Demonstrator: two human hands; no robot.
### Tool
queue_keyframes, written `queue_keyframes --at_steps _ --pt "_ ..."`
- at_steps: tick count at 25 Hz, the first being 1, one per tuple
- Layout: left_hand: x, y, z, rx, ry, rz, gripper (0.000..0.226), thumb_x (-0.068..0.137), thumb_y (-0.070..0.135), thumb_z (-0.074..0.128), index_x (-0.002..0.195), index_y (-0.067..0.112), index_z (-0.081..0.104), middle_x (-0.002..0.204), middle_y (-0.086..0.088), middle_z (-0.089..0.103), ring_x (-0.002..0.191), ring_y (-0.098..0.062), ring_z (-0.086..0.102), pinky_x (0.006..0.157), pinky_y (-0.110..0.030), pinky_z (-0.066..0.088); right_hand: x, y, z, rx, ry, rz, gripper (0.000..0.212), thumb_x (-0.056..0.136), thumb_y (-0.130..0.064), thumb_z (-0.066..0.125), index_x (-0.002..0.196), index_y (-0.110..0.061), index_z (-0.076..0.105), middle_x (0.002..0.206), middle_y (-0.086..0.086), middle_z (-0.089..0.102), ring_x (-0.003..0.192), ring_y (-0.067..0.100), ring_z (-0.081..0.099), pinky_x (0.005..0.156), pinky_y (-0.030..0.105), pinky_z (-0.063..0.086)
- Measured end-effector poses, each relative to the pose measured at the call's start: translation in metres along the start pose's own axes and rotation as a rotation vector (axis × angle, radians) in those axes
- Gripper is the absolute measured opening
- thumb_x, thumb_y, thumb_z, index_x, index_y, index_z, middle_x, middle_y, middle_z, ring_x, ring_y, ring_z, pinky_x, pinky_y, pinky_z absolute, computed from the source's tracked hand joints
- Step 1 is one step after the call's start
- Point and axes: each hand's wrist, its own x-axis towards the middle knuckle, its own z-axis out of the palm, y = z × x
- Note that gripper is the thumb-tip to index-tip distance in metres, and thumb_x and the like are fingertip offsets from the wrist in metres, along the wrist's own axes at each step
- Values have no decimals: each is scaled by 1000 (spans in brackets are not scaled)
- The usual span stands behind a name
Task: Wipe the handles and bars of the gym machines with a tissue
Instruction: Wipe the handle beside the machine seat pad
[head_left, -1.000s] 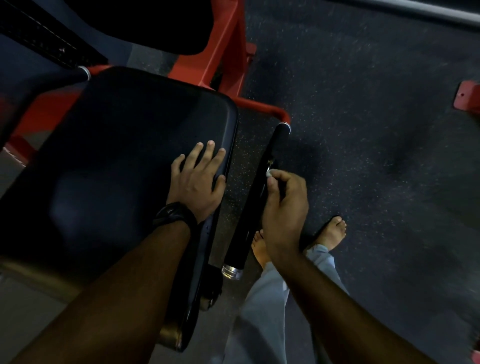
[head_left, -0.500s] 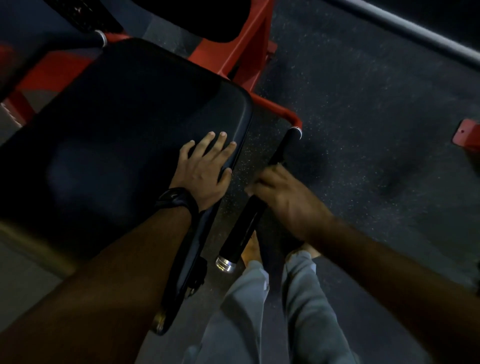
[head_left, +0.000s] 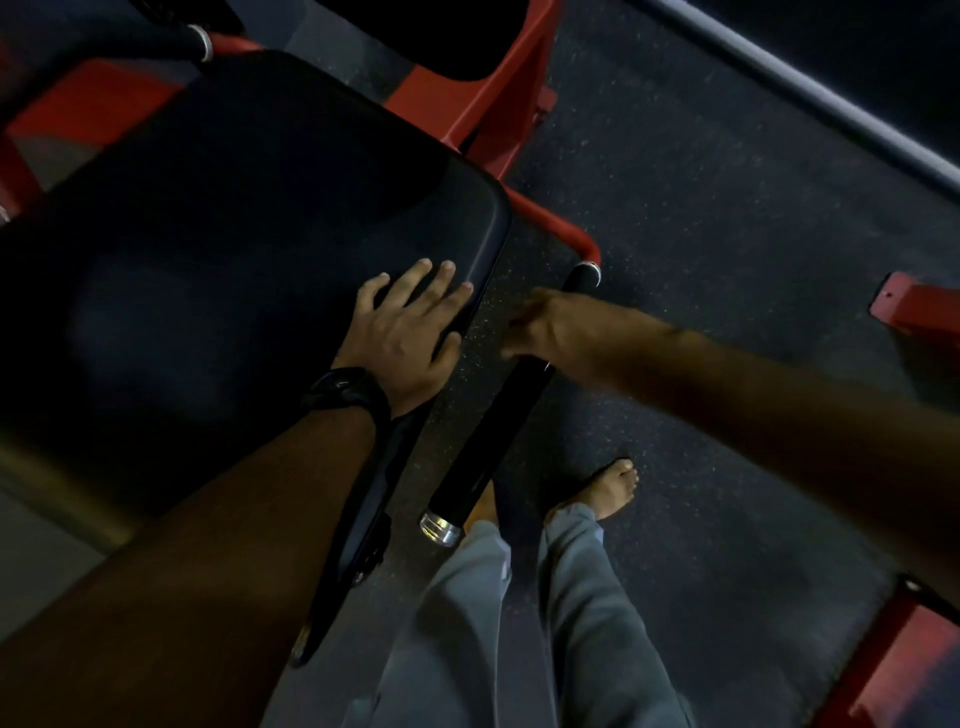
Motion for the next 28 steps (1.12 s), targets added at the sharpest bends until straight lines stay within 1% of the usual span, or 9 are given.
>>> queue_keyframes --at_steps 5,7,9,11,16,19,23,25,28 --pt "-1 0 0 -13 27 2 60 93 43 33 149 25 37 159 0 31 147 -20 24 114 -51 22 -1 4 -1 54 24 91 47 96 -11 48 142 -20 47 147 7 45 140 25 36 117 40 29" --pt "-1 0 0 -23 31 10 59 93 43 34 149 24 39 158 0 32 146 -20 25 114 -51 23 -10 2 5 127 85 179 47 95 -10 51 141 -21 50 142 9 46 135 29 40 112 42 36" --pt "-2 1 -1 -19 22 9 59 93 43 35 149 24 38 158 -1 32 146 -21 25 114 -51 22 -23 -7 15 307 304 328 40 96 -11 51 135 -16 56 128 12 49 113 26 51 90 36 48" --pt "-2 0 -1 -8 17 11 58 94 43 35 149 25 38 159 -1 32 147 -21 24 114 -51 22 -34 -26 27 425 505 450 35 96 -11 49 129 -10 59 120 13 52 99 20 53 76 25 44" --pt "-2 0 0 21 7 12 57 96 42 40 150 24 37 159 0 30 147 -21 23 114 -52 23 -31 -64 45 755 811 792 23 90 -3 63 109 -15 68 114 3 60 101 13 54 80 14 41" --pt "-2 1 2 22 10 17 55 97 40 45 150 24 37 159 0 30 147 -21 23 114 -52 23 -27 -80 45 924 955 956 18 93 -9 63 108 -15 71 107 -2 65 96 9 60 83 24 52" --pt "0 0 2 66 -11 8 57 97 42 43 151 25 34 160 0 29 148 -22 22 114 -52 22 -19 -96 51 1242 1078 1102 10 94 -18 66 101 -20 74 96 -10 72 87 2 67 81 22 55" --pt "0 2 1 62 -11 16 58 97 42 41 151 24 33 160 -1 28 148 -23 22 115 -53 22 -14 -91 55 1541 1187 1167 11 94 -25 68 96 -16 75 88 -6 75 83 7 71 80 32 60" --pt "-3 4 1 77 -23 8 59 97 42 41 152 23 31 160 -2 27 148 -23 20 115 -53 22 -11 -98 63 1830 1243 1135 14 95 -22 68 101 -12 75 96 1 76 95 16 72 90 42 58"
